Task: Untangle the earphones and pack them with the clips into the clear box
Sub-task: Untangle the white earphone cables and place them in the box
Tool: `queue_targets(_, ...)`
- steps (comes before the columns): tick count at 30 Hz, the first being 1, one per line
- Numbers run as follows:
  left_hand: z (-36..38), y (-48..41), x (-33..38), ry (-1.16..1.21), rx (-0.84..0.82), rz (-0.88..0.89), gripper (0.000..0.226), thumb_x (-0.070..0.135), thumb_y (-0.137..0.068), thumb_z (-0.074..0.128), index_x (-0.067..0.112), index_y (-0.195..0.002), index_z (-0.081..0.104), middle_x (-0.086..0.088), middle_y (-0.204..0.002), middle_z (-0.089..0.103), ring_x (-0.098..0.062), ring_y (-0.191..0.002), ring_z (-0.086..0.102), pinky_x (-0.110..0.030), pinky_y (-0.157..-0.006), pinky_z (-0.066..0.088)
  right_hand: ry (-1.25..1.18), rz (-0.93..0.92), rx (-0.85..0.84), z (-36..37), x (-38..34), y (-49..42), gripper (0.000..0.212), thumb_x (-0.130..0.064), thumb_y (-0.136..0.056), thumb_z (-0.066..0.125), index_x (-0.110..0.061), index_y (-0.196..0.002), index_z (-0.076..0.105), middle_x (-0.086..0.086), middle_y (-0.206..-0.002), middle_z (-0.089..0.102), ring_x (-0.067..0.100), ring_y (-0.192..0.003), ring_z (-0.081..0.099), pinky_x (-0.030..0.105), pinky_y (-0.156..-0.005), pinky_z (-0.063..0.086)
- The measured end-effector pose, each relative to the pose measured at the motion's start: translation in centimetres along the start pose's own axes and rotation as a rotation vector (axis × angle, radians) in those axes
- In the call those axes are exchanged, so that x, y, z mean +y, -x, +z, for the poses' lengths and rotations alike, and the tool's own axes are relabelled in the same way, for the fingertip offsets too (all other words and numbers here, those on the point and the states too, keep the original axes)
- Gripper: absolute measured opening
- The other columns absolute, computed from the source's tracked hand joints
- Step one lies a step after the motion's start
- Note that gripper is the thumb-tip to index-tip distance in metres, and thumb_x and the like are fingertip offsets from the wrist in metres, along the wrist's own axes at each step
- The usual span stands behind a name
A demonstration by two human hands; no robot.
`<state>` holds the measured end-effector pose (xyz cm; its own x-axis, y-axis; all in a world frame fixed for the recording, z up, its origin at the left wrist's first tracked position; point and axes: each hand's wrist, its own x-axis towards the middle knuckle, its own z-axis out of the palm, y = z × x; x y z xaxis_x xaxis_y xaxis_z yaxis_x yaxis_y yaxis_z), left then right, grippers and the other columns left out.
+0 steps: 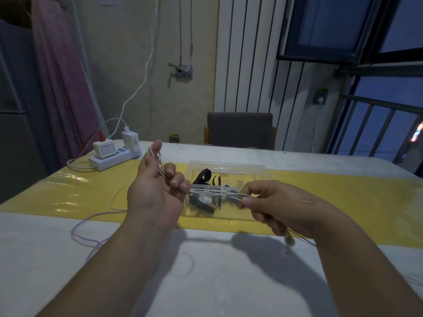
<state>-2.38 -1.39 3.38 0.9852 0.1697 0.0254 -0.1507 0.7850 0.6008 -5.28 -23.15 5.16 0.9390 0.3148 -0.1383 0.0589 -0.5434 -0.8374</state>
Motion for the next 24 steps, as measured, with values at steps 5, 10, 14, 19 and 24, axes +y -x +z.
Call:
queue_targets(5, -0.4, -0.1, -0.2, -0.112, 0.007, 0.006, 0.032, 0.031, -0.104, 0.036, 0.016, -0.084, 0.056, 0.002, -0.057, 0.039, -0.01, -0.041, 0.029, -0.018, -0.037, 0.025, -0.007, -0.032, 0.088, 0.2, -0.4, -0.1, 0.037, -0.044, -0.098, 0.051, -0.017, -0.082, 0.071, -0.008, -0.054, 0.04, 0.014, -0.052, 0.025, 0.03, -0.049, 0.022)
queue_targets(10, 0.1, 1.7, -1.0, -0.519, -0.34, -0.226, 0.032, 0.027, -0.102, 0.037, 0.013, -0.075, 0.049, -0.001, -0.053, 0.033, -0.008, -0.041, 0.019, -0.012, -0.039, 0.014, -0.064, -0.174, 0.307, 0.5, -0.8, -0.4, 0.029, -0.04, -0.095, 0.057, -0.014, -0.091, 0.069, -0.014, -0.042, 0.045, 0.008, -0.039, 0.032, 0.022, -0.042, 0.03)
queue_targets(14, 0.3, 2.3, -1.3, -0.61, -0.458, -0.268, 0.032, 0.027, -0.1, 0.038, 0.013, -0.072, 0.047, -0.004, -0.054, 0.03, -0.008, -0.046, 0.017, -0.015, -0.045, 0.011, -0.167, -0.223, 0.31, 0.5, -0.8, -0.6, 0.016, -0.019, -0.089, 0.066, -0.025, -0.103, 0.066, -0.013, -0.045, 0.047, 0.014, -0.045, 0.029, 0.026, -0.043, 0.03)
queue_targets(19, 0.1, 2.6, -1.8, -0.671, -0.521, -0.294, 0.036, 0.025, -0.1, 0.039, 0.014, -0.068, 0.05, -0.005, -0.054, 0.03, -0.009, -0.048, 0.017, -0.018, -0.048, 0.009, -0.176, -0.316, 0.237, 1.1, -1.3, -0.4, 0.031, -0.014, -0.085, 0.071, -0.027, -0.113, 0.064, 0.001, -0.057, 0.034, 0.008, -0.043, 0.031, 0.024, -0.042, 0.029)
queue_targets(24, 0.3, 2.9, -2.1, -0.68, -0.539, -0.317, 0.035, 0.027, -0.099, 0.042, 0.014, -0.068, 0.052, -0.006, -0.054, 0.033, -0.009, -0.046, 0.019, -0.018, -0.049, 0.011, -0.208, -0.292, 0.284, 1.6, -1.5, -0.7, 0.005, -0.009, -0.092, 0.06, -0.01, -0.088, 0.062, -0.012, -0.048, 0.047, 0.002, -0.039, 0.032, 0.019, -0.042, 0.027)
